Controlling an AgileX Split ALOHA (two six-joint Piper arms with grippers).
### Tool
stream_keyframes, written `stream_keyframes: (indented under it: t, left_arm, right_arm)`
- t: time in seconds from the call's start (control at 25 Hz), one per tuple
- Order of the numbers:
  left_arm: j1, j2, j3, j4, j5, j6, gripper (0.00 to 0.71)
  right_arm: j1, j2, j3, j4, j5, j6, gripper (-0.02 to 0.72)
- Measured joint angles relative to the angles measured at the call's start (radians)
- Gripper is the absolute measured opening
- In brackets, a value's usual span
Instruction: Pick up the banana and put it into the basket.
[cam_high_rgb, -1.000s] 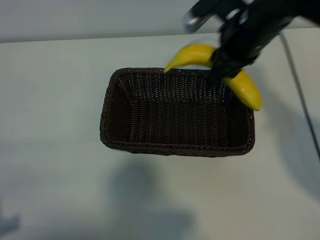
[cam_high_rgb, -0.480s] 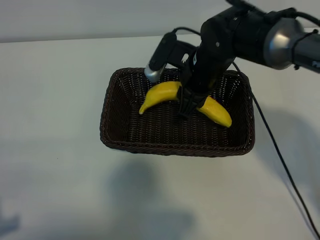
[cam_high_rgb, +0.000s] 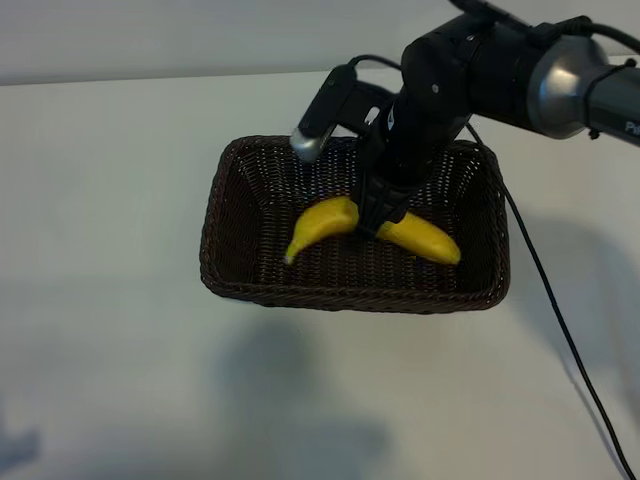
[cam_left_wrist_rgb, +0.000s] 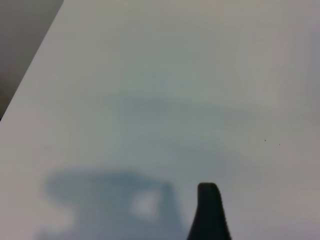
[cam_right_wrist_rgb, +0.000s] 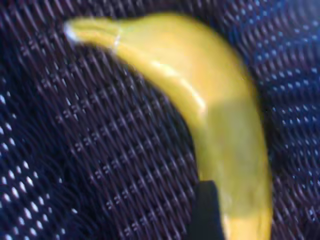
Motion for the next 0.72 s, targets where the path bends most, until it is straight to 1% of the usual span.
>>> stream_keyframes:
  t: [0.08,0.12,0.2,0.32,0.44,0.52,0.72]
  left_arm:
    - [0.000,0.000,0.000,0.000,0.000,0.000,0.562]
    - [0.000,0.000,0.000,0.000,0.000,0.000,0.562]
    - [0.000,0.000,0.000,0.000,0.000,0.000,0.562]
    - [0.000,0.000,0.000,0.000,0.000,0.000,0.562]
    - [0.000,0.000,0.000,0.000,0.000,0.000,0.562]
    - [0.000,0.000,0.000,0.000,0.000,0.000,0.562]
    - [0.000,0.000,0.000,0.000,0.000,0.003,0.562]
  right_arm:
    - [0.000,-0.027,-0.022,-0.009,0.042,0.037,0.653]
    - [0.000,-0.042,-0.039,-0.019,0.065,0.057,0.659]
    - [-0.004,-0.066,-0.075,-0.050,0.119,0.110,0.659]
    - [-0.038,-0.091,-0.120,-0.105,0.166,0.162,0.644]
    - [-0.119,-0.088,-0.129,-0.120,0.175,0.198,0.611]
    - [-0.192,-0.072,-0.129,-0.122,0.177,0.222,0.597]
    - [-0.384,-0.032,-0.129,-0.113,0.186,0.294,0.590]
